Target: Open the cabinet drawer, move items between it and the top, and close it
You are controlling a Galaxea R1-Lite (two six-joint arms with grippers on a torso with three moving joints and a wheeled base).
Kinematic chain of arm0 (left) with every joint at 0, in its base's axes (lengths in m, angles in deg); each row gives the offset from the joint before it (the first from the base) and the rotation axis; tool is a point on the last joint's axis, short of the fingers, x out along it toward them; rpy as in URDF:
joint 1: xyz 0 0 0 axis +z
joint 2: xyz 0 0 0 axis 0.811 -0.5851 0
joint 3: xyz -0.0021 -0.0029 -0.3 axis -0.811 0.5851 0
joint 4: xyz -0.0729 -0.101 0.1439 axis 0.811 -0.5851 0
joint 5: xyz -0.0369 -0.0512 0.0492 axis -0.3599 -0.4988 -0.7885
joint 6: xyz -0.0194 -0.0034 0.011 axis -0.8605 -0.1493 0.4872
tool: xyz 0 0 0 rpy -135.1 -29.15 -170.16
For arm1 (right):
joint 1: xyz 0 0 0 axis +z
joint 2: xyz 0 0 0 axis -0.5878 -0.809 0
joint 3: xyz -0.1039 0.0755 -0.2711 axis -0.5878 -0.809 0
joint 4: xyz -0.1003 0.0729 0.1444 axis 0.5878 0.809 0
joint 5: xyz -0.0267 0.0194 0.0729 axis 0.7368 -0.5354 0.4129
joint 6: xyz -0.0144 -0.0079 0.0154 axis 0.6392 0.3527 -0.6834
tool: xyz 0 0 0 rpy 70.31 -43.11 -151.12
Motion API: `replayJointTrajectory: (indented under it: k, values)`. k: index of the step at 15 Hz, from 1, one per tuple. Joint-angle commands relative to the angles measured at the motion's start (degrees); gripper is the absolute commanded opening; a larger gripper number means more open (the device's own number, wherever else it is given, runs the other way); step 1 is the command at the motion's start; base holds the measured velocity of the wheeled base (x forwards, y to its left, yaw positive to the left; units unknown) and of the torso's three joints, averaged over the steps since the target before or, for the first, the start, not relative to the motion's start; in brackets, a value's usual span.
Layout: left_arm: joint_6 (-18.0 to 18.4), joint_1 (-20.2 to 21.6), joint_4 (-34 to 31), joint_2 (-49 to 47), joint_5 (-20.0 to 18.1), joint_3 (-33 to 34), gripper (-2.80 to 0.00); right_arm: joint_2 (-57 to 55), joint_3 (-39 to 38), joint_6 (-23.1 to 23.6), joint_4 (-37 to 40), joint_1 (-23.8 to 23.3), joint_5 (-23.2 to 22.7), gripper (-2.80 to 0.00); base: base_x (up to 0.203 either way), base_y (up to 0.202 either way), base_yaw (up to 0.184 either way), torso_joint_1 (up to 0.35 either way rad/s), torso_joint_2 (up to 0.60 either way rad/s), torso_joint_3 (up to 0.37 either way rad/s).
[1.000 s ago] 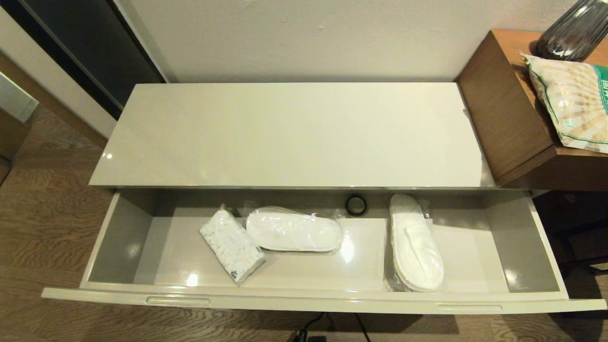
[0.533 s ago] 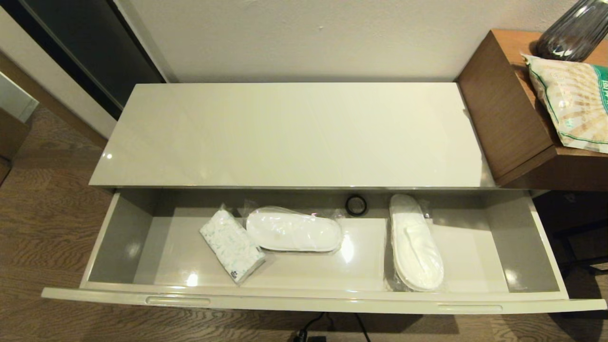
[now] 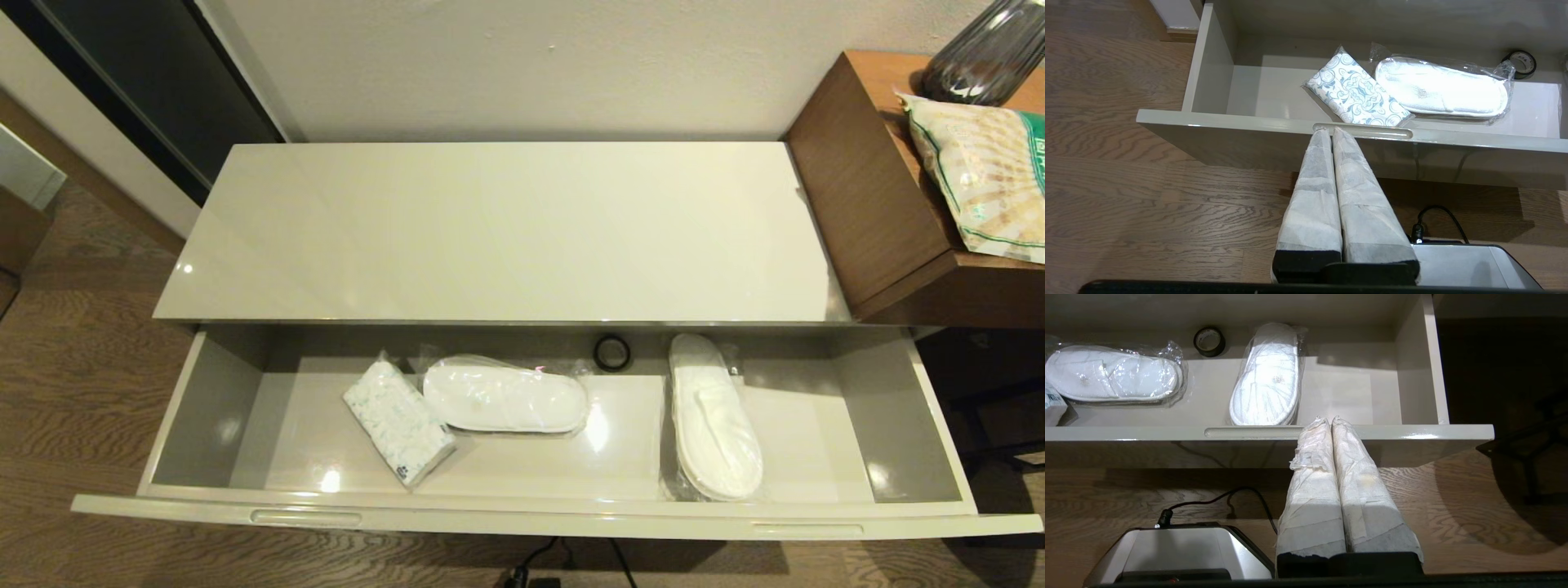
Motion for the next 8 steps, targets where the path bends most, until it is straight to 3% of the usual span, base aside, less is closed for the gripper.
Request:
replayJointTrajectory:
  k: [1,8]
  values:
    - [-0.05,-0.02,-0.01,0.09,0.03,0.0,-2.8,-0.13,0.01,-1.63,-0.32,0.01,0.32,-2.8,0.0,0.0,0.0,0.0,0.0,0.0]
    - [-0.05,-0.02,-0.01,0.09,0.03,0.0,-2.8,-0.13,0.0,-2.07,-0.25,0.01,0.42,-2.8,0.0,0.0,0.0,0.0,0.0,0.0]
